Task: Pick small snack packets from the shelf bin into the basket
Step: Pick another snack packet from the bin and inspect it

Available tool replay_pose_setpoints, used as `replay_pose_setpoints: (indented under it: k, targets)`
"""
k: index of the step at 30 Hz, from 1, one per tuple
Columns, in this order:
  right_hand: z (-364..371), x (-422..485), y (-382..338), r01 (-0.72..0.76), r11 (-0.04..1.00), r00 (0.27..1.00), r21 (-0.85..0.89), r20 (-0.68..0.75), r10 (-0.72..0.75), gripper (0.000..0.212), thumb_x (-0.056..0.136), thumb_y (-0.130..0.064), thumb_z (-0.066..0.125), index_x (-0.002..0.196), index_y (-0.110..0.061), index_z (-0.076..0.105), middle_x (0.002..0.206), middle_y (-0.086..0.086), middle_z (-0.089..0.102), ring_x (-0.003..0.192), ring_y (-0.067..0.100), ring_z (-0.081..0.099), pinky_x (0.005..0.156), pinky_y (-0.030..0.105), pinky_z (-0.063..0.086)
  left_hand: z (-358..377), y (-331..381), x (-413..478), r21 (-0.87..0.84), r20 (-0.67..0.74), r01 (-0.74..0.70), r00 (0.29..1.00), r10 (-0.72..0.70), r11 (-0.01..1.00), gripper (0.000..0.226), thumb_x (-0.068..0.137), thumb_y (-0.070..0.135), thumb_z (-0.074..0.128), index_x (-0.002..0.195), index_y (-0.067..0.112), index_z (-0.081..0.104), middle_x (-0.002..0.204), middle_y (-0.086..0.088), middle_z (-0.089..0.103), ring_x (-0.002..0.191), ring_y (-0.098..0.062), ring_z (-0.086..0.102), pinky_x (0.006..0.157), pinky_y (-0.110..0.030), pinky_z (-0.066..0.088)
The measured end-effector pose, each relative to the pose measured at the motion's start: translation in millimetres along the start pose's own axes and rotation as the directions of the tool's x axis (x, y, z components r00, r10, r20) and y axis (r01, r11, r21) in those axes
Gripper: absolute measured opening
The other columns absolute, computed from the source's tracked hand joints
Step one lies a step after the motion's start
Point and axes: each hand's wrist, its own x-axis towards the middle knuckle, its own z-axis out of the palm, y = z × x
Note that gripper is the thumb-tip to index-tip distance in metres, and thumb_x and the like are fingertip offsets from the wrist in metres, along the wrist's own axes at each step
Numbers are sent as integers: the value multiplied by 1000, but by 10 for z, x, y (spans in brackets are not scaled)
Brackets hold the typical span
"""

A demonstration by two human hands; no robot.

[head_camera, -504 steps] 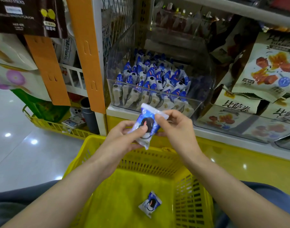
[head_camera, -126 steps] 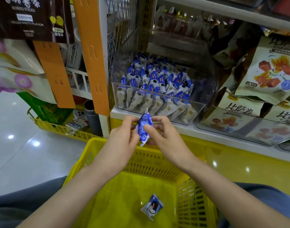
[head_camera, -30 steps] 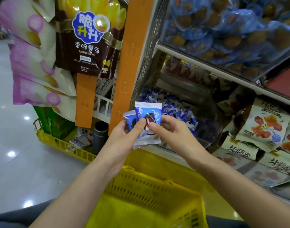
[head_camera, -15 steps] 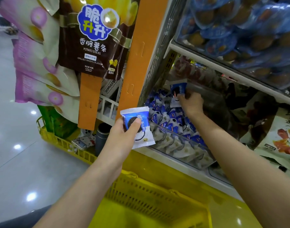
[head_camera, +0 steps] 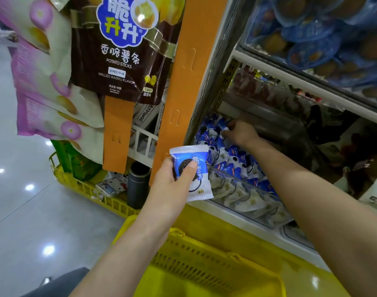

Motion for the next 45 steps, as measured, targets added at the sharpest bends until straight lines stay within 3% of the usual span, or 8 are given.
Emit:
replay_pose_setpoints:
  k: [10,15,22,25,29,35,40,45]
  targets:
    - [-3,-4,-26,-67,976,989,206,144,37,39,101,-28,35,67,-13,46,78,9,50,68,17,46,67,25,34,-20,-27,42,16,-25,-14,1000,15,1000,20,95,25,48,114,24,54,104,3,67,73,9,63,51,0,41]
    - [-111,-416,-43,110,950,993,291,-73,-93,34,101,-26,35,110,-3,58,103,16,63,93,28,58,73,30,40,26,-52,18,29,-7,-14,1000,14,999,22,95,28,49,117,24,53,101,7,67,74,8,64,51,-1,42]
    - [-125,-1529,-139,389,815,907,430,-336,-255,23,97,-27,43,104,-17,62,95,-5,62,87,2,56,76,14,41,78,-164,-71,153,88,-35,996,21,988,18,92,27,53,109,23,56,106,1,67,92,-4,63,64,-6,49]
    - [-23,-1883,-107,309,787,950,534,-204,-235,18,93,-26,52,106,-19,63,95,-3,64,84,4,57,76,18,46,109,-216,-133,190,134,-56,991,31,980,20,91,22,55,111,19,57,107,-2,68,97,-11,64,79,-20,52]
    - [45,-2095,-16,110,705,992,700,-31,-125,15,88,-17,60,103,-15,62,92,13,68,81,24,64,76,40,54,159,-291,-241,210,176,-49,984,11,976,24,90,18,57,114,16,57,104,-2,67,94,-6,63,63,-7,49]
    - [200,-2293,189,-132,482,985,866,170,-36,5,87,-11,62,88,-11,66,81,9,67,62,3,60,55,12,48,244,-426,-337,257,186,-36,983,-13,966,17,94,25,50,95,11,60,70,-3,58,49,-1,52,48,-13,39]
    - [318,-2415,313,27,627,998,779,15,-62,11,87,-19,63,77,-21,64,69,-7,64,63,1,55,58,21,48,294,-530,-356,284,162,21,984,-69,959,24,93,19,52,74,5,50,63,-6,54,56,-10,53,48,-16,40]
    - [344,-2442,377,453,864,880,221,-265,-394,10,89,-28,60,85,-19,63,78,-7,59,77,7,50,66,24,44,307,-584,-345,289,134,88,982,-131,953,28,91,16,52,63,17,52,55,4,55,50,-2,54,47,-14,41]
